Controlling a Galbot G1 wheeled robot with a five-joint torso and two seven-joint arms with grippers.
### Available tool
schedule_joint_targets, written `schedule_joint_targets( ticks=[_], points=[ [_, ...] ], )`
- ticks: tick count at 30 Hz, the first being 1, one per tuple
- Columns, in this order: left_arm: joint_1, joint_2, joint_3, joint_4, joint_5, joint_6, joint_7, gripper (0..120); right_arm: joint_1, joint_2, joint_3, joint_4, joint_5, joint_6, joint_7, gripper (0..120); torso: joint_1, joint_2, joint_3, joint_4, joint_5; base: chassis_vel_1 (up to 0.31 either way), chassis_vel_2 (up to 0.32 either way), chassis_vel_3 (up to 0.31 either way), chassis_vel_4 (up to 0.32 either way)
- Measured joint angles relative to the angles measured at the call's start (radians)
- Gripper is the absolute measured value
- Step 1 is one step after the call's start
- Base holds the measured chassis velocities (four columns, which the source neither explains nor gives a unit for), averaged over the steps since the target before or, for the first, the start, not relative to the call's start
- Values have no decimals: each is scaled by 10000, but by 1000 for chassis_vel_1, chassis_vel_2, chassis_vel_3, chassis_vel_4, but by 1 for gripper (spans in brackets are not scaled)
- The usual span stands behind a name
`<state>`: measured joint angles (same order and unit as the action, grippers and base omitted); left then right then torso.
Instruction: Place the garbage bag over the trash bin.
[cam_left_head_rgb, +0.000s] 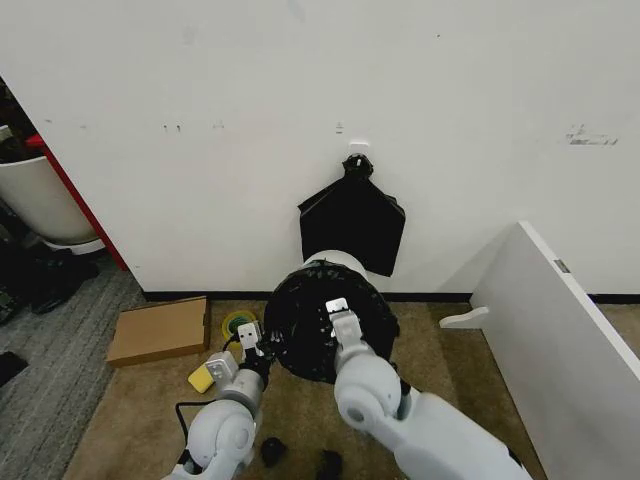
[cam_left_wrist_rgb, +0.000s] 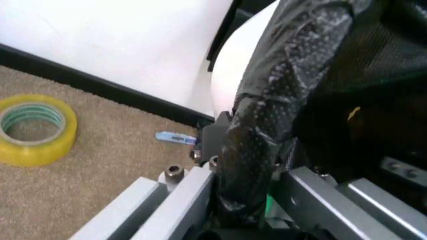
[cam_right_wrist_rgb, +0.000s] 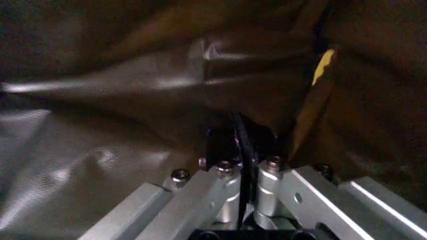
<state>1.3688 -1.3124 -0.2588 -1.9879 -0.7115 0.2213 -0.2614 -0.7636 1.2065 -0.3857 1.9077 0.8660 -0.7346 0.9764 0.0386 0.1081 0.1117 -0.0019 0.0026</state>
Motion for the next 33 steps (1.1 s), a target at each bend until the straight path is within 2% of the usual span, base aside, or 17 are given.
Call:
schedule_joint_targets(
  ticks=[7, 15, 23, 29, 33],
  points=[
    [-70, 49, -181, -116, -157, -43, 3, 0, 116, 28, -378, -571, -45, -5, 61, 0, 0, 0, 0, 0, 0, 0, 0, 0, 0],
    [-162, 44, -250, -210, -383, -214, 246, 0, 224, 392, -189, -1478, -635, -8, -328, 0, 0, 0, 0, -1, -1, 0, 0, 0, 0],
    [-79, 32, -159, -229, -374, -352, 511, 0, 647, 717, 18, -2456, -2223, 58, -649, 0, 0, 0, 0, 0, 0, 0, 0, 0, 0],
    [-55, 87, -173, -250, -375, -378, 545, 0, 390, 549, 101, -2605, -3920, 1035, -1189, 0, 0, 0, 0, 0, 1, 0, 0, 0, 0],
    [-66, 88, -179, -148, -379, -392, 534, 0, -132, 354, 134, -1961, -4533, 1598, -1430, 0, 0, 0, 0, -2, 0, 0, 0, 0, 0]
  ],
)
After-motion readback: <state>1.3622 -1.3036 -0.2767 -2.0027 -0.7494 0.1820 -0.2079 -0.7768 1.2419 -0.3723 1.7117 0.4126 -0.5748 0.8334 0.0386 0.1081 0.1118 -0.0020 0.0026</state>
